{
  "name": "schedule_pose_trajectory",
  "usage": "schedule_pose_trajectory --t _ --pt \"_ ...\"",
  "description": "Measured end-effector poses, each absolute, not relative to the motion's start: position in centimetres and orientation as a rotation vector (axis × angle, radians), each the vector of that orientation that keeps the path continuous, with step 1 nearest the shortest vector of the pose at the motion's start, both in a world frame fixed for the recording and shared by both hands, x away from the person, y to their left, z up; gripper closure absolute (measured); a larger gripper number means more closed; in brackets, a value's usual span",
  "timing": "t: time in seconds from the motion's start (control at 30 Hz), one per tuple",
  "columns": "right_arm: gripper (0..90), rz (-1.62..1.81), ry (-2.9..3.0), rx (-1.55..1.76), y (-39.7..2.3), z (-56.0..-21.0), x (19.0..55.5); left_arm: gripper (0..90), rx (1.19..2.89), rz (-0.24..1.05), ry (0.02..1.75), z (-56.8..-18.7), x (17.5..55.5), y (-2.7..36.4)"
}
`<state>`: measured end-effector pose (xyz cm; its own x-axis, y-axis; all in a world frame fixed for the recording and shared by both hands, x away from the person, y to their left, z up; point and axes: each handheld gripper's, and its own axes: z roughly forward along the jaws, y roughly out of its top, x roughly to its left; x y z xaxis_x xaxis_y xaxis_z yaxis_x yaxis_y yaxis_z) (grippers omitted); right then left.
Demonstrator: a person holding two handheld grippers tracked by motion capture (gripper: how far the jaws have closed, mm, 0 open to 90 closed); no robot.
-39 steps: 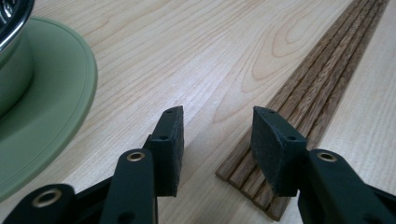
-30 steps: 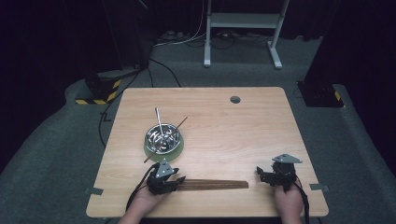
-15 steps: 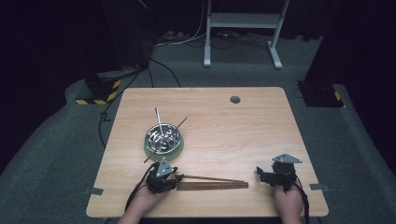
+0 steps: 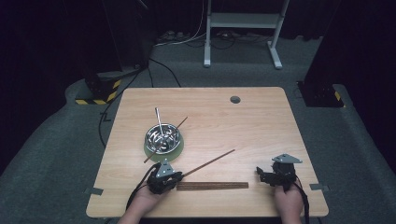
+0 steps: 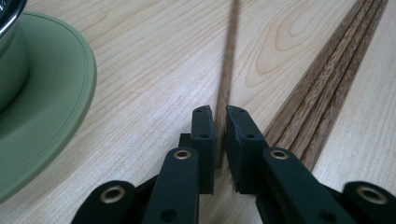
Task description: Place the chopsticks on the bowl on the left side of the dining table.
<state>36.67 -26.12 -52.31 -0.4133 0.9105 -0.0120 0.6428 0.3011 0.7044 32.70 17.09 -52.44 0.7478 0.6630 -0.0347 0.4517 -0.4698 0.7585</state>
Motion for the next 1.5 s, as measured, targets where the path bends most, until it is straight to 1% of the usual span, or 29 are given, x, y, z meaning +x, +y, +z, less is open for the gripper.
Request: schedule_pose_trajectory --t 0.3,0.5,0.6,0.77,0.83,0.9,1.0,1.2,1.5 --pt "13.4 0.882 2.164 1.386 -26.1 -52.3 36.7 82.1 2.136 0.338 0.863 -52.4 32.7 17.7" --pt "13.4 0.881 2.164 1.386 -26.1 -52.3 36.7 70.8 2.109 0.351 0.909 -52.4 33.2 17.1" --pt "13.4 0.881 2.164 1.386 -26.1 -52.3 36.7 65.0 2.114 0.373 0.904 -52.5 33.4 16.5" --pt "13.4 0.881 2.164 1.385 -26.1 -52.3 36.7 64.2 2.115 0.388 0.9 -52.6 33.5 16.3" --pt "13.4 0.881 2.164 1.385 -26.1 -52.3 36.7 66.1 2.107 0.384 0.911 -52.6 33.5 16.4" --pt "13.4 0.881 2.164 1.385 -26.1 -52.3 36.7 74.7 2.116 0.385 0.888 -52.6 33.5 16.3" --pt "13.4 0.881 2.164 1.384 -26.1 -52.3 36.7 81.4 2.125 0.382 0.87 -52.6 33.3 16.3" --pt "13.4 0.881 2.164 1.385 -26.1 -52.3 36.7 83.2 2.128 0.41 0.868 -52.5 33.0 16.3" --pt "13.4 0.881 2.166 1.378 -26.1 -52.3 36.7 83.4 2.018 0.465 0.857 -51.1 32.2 17.7"
